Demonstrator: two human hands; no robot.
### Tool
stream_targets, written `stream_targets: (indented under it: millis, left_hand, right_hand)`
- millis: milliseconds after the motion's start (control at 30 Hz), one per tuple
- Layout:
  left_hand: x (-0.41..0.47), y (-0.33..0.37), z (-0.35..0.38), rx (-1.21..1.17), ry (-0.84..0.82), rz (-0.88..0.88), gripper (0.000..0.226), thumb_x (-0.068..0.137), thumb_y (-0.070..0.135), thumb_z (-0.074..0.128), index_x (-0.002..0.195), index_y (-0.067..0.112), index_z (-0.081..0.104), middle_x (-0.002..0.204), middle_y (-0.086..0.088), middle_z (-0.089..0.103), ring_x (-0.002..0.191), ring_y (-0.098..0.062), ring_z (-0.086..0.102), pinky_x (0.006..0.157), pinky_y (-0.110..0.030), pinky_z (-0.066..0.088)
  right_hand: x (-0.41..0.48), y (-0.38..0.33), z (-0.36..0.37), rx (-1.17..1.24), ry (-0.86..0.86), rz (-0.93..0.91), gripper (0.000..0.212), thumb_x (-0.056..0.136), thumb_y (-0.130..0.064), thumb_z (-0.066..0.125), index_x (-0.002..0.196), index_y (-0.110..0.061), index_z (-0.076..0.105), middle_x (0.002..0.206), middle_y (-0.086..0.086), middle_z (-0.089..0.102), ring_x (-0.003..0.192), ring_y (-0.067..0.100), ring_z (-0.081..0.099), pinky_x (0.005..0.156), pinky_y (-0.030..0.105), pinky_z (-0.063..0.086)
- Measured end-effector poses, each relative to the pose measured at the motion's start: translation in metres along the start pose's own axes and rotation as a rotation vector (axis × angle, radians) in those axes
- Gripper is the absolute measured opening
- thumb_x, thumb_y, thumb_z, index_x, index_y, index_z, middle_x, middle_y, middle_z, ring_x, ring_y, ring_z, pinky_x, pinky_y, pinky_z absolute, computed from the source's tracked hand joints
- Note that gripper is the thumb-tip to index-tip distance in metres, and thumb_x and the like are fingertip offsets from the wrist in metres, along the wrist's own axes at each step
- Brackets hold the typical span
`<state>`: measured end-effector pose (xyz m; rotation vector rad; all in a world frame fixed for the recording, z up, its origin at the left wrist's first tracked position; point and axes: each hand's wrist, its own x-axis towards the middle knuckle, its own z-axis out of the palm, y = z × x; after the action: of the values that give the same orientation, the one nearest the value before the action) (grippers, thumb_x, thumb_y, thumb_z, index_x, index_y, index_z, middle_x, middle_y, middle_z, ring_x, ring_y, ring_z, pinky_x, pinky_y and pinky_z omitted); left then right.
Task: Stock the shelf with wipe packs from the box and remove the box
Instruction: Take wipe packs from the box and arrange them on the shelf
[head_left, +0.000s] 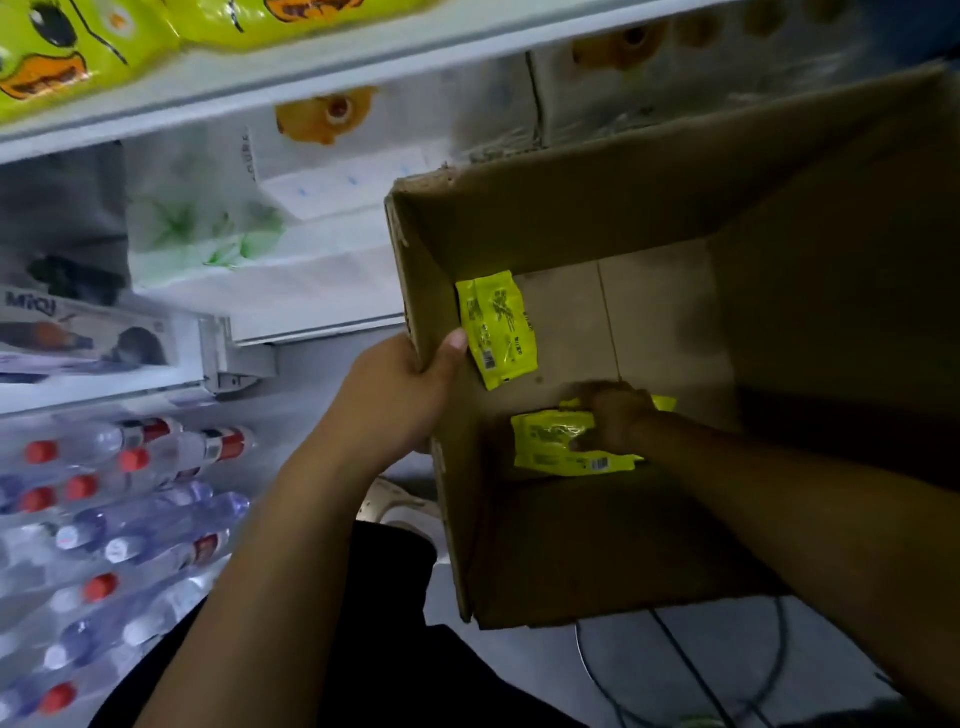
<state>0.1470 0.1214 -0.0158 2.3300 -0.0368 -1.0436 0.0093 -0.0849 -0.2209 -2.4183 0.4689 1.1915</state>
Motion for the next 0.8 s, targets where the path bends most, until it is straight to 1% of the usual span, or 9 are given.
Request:
stream_targets:
  millis: [100,167,267,333,467,633,700,733,800]
  left_hand:
    - [0.003,0.0,0.0,0.004,0.014,-0.013,0.045,0.1,0.056,0.049,0.102,0.015,0.069,0.079,-0.004,0.075,0.056,-0.018,0.072,0.05,-0.028,0.06]
    - [0.004,-0.001,0.0,0.012,0.008,-0.009,0.045,0.1,0.056,0.048,0.103,0.016,0.069,0.081,-0.005,0.075,0.057,-0.02,0.073,0.056,-0.033,0.062]
    - [0.004,-0.001,0.0,-0.002,0.002,-0.01,0.045,0.1,0.057,0.048,0.105,0.018,0.069,0.086,-0.006,0.076,0.061,-0.022,0.074,0.061,-0.039,0.064]
    - [0.004,-0.002,0.0,0.002,-0.004,-0.009,0.044,0.1,0.059,0.047,0.103,0.02,0.068,0.083,-0.004,0.076,0.058,-0.021,0.073,0.057,-0.033,0.063]
    - [0.0,-0.004,-0.002,-0.059,-0.038,-0.019,0.04,0.1,0.059,0.045,0.107,0.023,0.062,0.084,0.004,0.071,0.059,-0.011,0.072,0.047,-0.021,0.055]
    - [-0.006,0.001,-0.002,-0.081,-0.039,-0.023,0.045,0.1,0.06,0.044,0.117,0.022,0.06,0.103,-0.004,0.072,0.083,-0.02,0.072,0.054,-0.028,0.059]
    - [-0.01,0.001,0.0,-0.079,-0.013,-0.014,0.048,0.099,0.063,0.043,0.12,0.023,0.06,0.112,-0.005,0.069,0.093,-0.024,0.071,0.064,-0.033,0.06]
    - [-0.013,0.0,0.003,-0.063,0.021,-0.004,0.054,0.098,0.065,0.043,0.122,0.02,0.06,0.115,-0.006,0.069,0.099,-0.026,0.069,0.074,-0.037,0.06]
    - [-0.018,-0.002,0.012,0.007,0.164,0.03,0.061,0.098,0.064,0.044,0.126,0.011,0.058,0.117,-0.01,0.067,0.108,-0.031,0.065,0.084,-0.041,0.055]
  right_hand:
    - [0.005,-0.006,0.0,-0.167,-0.051,0.013,0.073,0.082,-0.056,0.073,0.143,-0.025,0.05,0.156,0.004,0.039,0.144,0.029,0.032,0.113,0.044,0.028]
    - [0.006,-0.005,0.0,-0.216,-0.019,0.032,0.067,0.082,-0.057,0.072,0.137,-0.022,0.056,0.154,0.007,0.034,0.142,0.03,0.027,0.112,0.045,0.026]
    - [0.003,0.003,0.001,-0.174,0.021,0.045,0.07,0.083,-0.052,0.074,0.141,-0.02,0.052,0.154,0.008,0.025,0.14,0.031,0.025,0.112,0.042,0.029]
    - [0.0,0.007,0.002,-0.121,0.018,0.046,0.069,0.084,-0.048,0.075,0.141,-0.019,0.052,0.156,0.008,0.024,0.141,0.031,0.028,0.112,0.041,0.031]
    - [-0.008,-0.001,-0.004,-0.13,-0.022,0.107,0.07,0.079,-0.054,0.078,0.138,-0.024,0.055,0.15,0.005,0.042,0.138,0.032,0.033,0.11,0.039,0.032]
    - [-0.026,0.001,-0.016,-0.066,-0.015,0.106,0.063,0.077,-0.057,0.078,0.129,-0.026,0.062,0.135,0.003,0.057,0.134,0.028,0.034,0.106,0.038,0.032]
    - [-0.041,0.002,-0.027,0.025,0.021,0.081,0.064,0.076,-0.055,0.079,0.131,-0.026,0.062,0.133,0.004,0.06,0.133,0.03,0.04,0.108,0.037,0.035]
    - [-0.049,0.003,-0.035,0.104,0.053,0.067,0.059,0.075,-0.053,0.082,0.124,-0.024,0.067,0.128,0.005,0.063,0.129,0.03,0.047,0.104,0.035,0.04]
    - [-0.068,0.009,-0.052,0.356,0.128,0.026,0.031,0.072,-0.044,0.087,0.088,-0.022,0.071,0.096,0.006,0.068,0.105,0.027,0.065,0.084,0.031,0.047]
